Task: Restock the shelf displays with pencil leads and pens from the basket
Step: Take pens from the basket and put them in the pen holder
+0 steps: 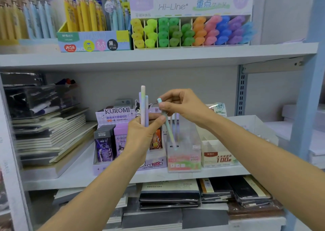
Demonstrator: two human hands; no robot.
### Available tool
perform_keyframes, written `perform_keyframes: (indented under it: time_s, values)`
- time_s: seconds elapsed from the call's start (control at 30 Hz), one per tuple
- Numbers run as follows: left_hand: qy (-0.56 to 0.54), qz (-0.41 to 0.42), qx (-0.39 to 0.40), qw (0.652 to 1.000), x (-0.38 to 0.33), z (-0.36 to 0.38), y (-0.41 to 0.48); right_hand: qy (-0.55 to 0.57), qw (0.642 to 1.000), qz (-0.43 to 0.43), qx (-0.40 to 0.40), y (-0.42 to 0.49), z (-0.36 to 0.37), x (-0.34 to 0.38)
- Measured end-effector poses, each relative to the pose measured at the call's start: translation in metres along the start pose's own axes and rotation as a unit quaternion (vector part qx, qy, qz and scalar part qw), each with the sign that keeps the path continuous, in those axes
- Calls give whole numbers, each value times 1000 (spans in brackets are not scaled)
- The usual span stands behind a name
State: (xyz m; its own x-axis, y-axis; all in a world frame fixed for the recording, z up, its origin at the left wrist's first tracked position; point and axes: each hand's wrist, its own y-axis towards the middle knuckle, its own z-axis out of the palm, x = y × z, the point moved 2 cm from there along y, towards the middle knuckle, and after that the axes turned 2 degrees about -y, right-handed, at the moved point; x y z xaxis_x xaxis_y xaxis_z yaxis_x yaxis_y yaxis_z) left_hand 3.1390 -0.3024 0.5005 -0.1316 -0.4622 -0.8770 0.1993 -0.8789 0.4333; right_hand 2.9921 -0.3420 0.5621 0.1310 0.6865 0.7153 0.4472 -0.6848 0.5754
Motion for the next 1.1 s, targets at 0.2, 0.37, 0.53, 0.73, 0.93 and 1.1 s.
perform_keyframes:
  time_s: [0.2, 0.37, 0.53, 0.73, 0.93, 1.1]
  values:
    - [-17, -95, 12, 995, 11, -8, 9, -8, 987, 35, -159, 4, -50, -16]
    - [-22, -121, 72, 990, 26, -11, 10, -129, 975, 90, -158, 2, -55, -48]
    - [-40, -116, 107, 987, 30, -11, 9, -218, 965, 82, -123, 8, -43, -67]
    - [-40, -107, 125, 986, 28, -16, 7, -220, 968, 83, -92, 12, -48, -68]
    - [-34, -108, 124, 986, 29, -17, 5, -211, 970, 84, -89, 16, -45, -67]
    - [-31, -111, 131, 985, 30, -18, 5, -217, 965, 80, -122, 21, -50, -68]
